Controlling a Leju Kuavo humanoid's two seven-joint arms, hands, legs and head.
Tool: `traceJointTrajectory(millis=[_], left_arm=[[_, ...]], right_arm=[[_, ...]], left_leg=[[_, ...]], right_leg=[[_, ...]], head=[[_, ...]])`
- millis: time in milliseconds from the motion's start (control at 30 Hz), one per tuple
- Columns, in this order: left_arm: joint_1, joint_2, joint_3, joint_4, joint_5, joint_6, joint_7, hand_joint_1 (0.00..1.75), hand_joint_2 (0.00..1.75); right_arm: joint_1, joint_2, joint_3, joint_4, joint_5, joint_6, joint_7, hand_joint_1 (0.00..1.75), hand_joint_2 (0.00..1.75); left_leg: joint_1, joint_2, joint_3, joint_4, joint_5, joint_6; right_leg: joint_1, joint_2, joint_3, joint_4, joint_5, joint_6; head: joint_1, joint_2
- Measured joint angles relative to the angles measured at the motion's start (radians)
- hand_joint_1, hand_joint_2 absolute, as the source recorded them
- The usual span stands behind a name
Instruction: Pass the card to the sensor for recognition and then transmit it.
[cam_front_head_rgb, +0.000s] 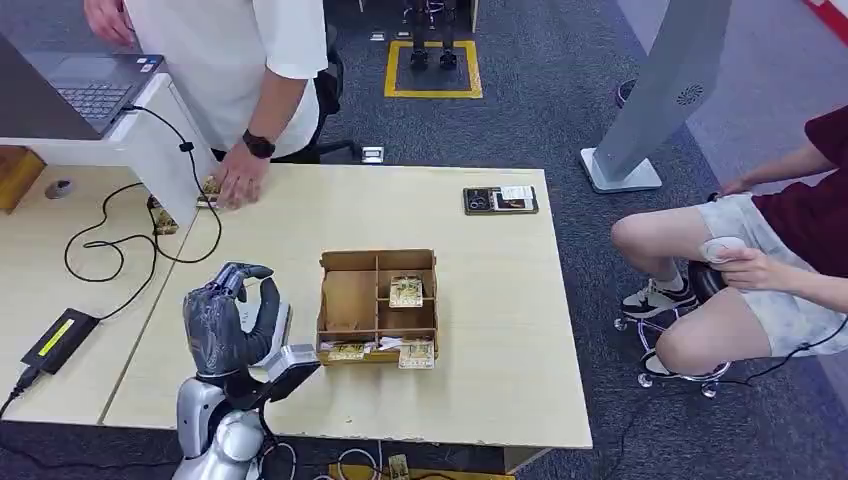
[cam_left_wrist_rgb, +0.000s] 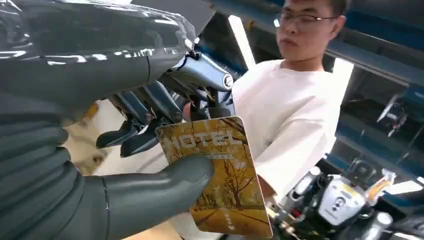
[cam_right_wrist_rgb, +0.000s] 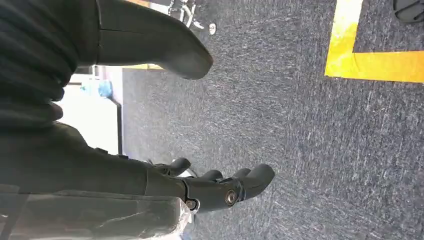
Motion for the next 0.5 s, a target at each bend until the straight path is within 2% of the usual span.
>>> traceJointTrajectory(millis=[100,167,200,367,500], left_arm=[[-0.007,-0.003,0.079,0.018,-0.182,0.0,0.04,1.75,1.75],[-0.007,0.002,0.127,0.019,-0.35,0.001,0.075,1.75,1.75],[-0.006,0.005,0.143,0.019,-0.391,0.001,0.082,1.75,1.75],[-0.006,0.011,0.19,0.019,-0.418,0.001,0.097,1.75,1.75],[-0.006,0.027,0.192,0.021,-0.467,0.001,0.188,1.75,1.75]], right_arm=[[-0.003,-0.003,0.005,0.003,0.01,0.003,0.0,0.0,1.75],[-0.005,-0.007,0.013,0.005,0.012,0.01,0.001,0.0,1.75],[-0.006,-0.009,0.016,0.006,0.012,0.011,0.002,0.0,1.75],[-0.014,-0.014,0.024,0.013,0.012,0.016,0.003,0.0,1.75],[-0.014,-0.015,0.025,0.013,0.01,0.015,0.003,0.0,1.75]], left_leg=[[0.0,0.0,0.0,0.0,0.0,0.0],[0.0,0.0,0.0,0.0,0.0,0.0],[0.0,0.0,0.0,0.0,0.0,0.0],[0.0,0.0,0.0,0.0,0.0,0.0],[0.0,0.0,0.0,0.0,0.0,0.0]], right_leg=[[0.0,0.0,0.0,0.0,0.0,0.0],[0.0,0.0,0.0,0.0,0.0,0.0],[0.0,0.0,0.0,0.0,0.0,0.0],[0.0,0.0,0.0,0.0,0.0,0.0],[0.0,0.0,0.0,0.0,0.0,0.0]], head=[[0.0,0.0],[0.0,0.0],[0.0,0.0],[0.0,0.0],[0.0,0.0]])
